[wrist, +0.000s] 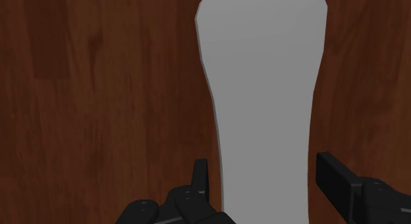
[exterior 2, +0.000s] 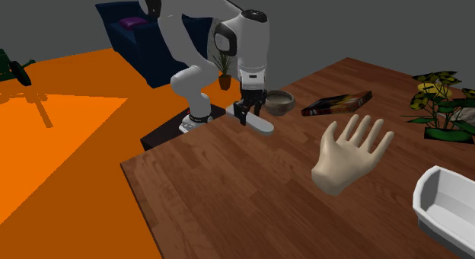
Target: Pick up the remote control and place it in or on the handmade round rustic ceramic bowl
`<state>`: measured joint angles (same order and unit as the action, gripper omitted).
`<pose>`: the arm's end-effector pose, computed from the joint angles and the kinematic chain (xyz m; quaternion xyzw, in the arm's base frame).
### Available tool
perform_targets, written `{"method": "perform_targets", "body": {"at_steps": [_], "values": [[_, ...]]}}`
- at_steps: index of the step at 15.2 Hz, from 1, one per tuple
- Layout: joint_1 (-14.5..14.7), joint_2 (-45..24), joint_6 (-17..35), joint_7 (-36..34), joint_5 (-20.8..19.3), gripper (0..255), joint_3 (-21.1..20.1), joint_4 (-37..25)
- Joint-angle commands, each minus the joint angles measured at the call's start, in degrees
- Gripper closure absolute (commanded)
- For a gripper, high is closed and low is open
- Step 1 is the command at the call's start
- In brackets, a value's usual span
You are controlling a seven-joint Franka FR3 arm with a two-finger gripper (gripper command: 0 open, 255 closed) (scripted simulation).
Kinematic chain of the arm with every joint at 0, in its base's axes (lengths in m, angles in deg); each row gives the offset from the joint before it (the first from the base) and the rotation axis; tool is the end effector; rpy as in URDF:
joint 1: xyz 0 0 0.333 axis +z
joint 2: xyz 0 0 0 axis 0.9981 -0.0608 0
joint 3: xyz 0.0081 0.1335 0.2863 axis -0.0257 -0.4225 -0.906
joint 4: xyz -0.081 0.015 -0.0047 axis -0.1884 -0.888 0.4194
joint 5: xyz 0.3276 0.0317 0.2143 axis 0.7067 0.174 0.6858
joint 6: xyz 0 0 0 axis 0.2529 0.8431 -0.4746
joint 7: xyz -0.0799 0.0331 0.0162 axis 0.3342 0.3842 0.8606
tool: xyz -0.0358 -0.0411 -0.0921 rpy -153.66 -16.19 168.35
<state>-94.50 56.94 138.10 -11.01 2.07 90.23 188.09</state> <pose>0.3625 -0.1099 0.4700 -0.9940 0.1092 0.0030 0.0090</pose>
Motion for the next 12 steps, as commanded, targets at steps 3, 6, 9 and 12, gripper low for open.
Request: {"method": "perform_targets", "body": {"at_steps": [3,6,9,12], "values": [[0.00,0.69,-3.33,0.03,0.07,255,-0.15,-2.63],[0.05,0.97,-5.72,0.01,0.15,255,-0.29,-4.74],[1.20,2.23,-6.32,-2.79,1.38,255,-2.59,-4.04],[3.01,3.56,-6.74,-6.97,3.40,255,-6.07,-3.12]]}}
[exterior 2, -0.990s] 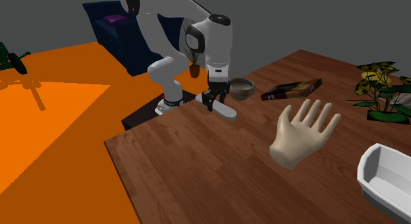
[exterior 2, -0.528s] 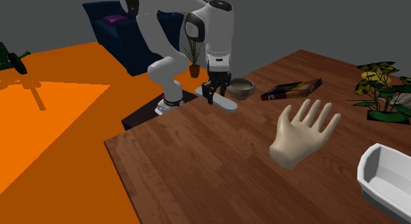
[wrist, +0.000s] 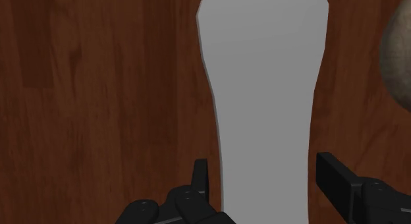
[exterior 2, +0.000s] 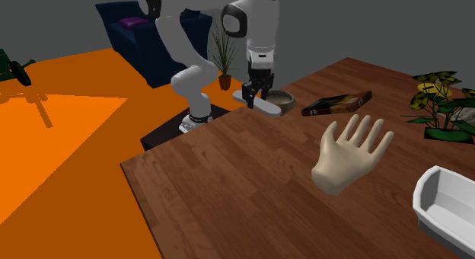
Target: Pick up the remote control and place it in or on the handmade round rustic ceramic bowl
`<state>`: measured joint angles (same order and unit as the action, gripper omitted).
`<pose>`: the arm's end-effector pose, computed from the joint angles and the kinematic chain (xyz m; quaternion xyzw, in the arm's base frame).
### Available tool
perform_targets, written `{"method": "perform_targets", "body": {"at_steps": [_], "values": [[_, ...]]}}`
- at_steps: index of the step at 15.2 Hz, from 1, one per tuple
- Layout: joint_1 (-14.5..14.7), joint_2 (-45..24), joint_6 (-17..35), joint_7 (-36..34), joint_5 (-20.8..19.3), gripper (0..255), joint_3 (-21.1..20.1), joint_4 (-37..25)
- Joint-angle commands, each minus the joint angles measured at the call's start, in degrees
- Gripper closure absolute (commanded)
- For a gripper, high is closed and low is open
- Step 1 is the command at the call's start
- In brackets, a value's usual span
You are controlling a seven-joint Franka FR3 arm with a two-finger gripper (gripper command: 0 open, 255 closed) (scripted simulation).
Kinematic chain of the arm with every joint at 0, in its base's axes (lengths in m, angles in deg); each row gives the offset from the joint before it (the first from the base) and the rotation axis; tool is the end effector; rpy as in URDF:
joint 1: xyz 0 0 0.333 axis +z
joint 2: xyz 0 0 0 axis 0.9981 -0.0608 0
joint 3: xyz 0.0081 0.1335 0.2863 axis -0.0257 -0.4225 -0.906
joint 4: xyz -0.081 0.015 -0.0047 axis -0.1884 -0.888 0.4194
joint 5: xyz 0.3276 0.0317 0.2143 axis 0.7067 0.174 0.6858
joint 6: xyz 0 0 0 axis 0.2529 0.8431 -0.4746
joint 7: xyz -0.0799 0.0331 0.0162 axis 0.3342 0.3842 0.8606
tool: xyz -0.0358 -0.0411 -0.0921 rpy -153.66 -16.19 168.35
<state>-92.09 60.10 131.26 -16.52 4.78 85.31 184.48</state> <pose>0.3613 -0.0576 0.5120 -0.9941 0.1084 0.0031 0.0090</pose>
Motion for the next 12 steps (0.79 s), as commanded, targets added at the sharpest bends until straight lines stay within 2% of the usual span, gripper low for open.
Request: {"method": "perform_targets", "body": {"at_steps": [1,12], "values": [[1.22,0.69,0.00,-2.86,1.40,255,-2.33,0.67],[7.85,-0.95,-0.02,-18.35,8.94,255,-15.29,-1.80]]}}
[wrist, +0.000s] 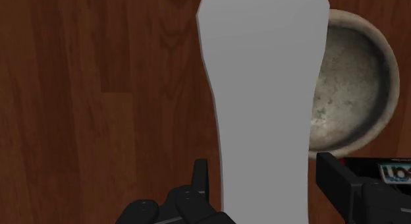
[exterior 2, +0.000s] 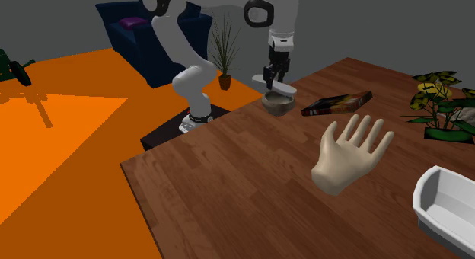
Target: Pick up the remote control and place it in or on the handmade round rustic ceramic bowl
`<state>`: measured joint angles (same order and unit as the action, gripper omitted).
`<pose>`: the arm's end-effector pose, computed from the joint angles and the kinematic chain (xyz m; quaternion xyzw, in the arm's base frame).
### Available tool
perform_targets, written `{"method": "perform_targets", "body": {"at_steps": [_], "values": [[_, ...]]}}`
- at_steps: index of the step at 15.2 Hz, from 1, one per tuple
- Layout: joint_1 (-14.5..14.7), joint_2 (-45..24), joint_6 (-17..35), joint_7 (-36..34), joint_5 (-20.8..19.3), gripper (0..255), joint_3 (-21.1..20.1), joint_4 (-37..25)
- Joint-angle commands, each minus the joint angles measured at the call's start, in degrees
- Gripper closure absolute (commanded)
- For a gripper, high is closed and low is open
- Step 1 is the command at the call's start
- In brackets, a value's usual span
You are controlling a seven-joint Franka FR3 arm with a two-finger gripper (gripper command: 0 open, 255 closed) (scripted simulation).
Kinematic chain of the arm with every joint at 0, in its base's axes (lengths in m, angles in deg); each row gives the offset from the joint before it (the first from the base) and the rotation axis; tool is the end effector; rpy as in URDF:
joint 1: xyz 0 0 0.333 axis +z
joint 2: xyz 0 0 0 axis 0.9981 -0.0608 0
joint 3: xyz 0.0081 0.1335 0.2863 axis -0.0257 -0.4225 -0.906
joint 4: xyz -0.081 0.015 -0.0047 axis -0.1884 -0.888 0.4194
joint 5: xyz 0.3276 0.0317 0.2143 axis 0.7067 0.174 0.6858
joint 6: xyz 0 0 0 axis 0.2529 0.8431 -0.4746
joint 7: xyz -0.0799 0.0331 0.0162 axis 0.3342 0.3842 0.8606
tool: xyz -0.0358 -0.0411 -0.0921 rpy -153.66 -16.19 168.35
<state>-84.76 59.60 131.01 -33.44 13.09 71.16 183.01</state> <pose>0.3591 0.1012 0.5162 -0.9941 0.1084 0.0029 0.0087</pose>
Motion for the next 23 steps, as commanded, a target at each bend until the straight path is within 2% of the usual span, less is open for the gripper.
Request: {"method": "perform_targets", "body": {"at_steps": [1,5,20,23], "values": [[1.02,-1.03,0.32,-2.85,1.19,255,-2.32,-0.95],[2.90,-4.40,0.86,-9.18,3.15,255,-7.56,-4.42],[3.23,-6.97,12.96,-8.95,4.16,255,-9.37,5.13],[3.23,-6.97,12.96,-8.95,4.16,255,-9.37,5.13]]}}
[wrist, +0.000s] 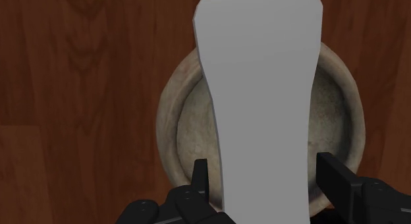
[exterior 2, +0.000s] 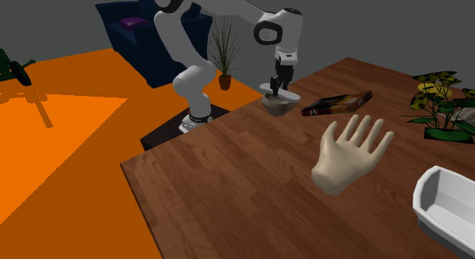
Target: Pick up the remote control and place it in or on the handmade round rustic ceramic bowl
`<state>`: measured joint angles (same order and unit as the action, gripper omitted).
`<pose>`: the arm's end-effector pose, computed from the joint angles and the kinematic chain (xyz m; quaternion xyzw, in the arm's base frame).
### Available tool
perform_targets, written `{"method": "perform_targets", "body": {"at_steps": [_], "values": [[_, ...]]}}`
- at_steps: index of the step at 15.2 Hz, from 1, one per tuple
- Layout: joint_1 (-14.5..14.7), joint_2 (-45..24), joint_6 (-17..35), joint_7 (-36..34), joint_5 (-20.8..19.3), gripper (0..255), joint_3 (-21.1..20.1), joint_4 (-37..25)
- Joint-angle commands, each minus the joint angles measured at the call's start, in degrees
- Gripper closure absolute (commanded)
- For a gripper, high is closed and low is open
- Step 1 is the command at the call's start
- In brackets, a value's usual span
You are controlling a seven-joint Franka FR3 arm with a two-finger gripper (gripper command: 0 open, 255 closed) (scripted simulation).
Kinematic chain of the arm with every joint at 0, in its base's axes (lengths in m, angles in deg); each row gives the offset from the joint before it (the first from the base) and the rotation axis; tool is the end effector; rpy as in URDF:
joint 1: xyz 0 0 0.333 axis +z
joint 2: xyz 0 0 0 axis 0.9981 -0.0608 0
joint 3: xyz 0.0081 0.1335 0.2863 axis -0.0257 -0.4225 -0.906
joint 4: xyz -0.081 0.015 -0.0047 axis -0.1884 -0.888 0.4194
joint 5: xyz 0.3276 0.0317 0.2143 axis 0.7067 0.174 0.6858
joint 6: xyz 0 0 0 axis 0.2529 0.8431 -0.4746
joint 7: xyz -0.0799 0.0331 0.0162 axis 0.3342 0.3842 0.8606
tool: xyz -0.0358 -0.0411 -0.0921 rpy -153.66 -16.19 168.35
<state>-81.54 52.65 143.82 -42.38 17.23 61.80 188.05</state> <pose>0.3576 0.1854 0.4395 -0.9940 0.1091 0.0033 0.0088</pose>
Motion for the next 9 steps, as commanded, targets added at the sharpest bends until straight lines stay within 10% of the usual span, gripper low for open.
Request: {"method": "perform_targets", "body": {"at_steps": [1,5,6,9], "values": [[0.01,-0.01,0.14,0.00,0.02,255,-0.02,0.09],[0.01,-0.01,0.14,0.00,0.02,255,-0.02,0.09],[0.01,-0.01,0.14,0.00,0.02,0,-0.02,0.09],[0.01,0.00,0.14,0.00,0.02,0,-0.02,0.09]]}}
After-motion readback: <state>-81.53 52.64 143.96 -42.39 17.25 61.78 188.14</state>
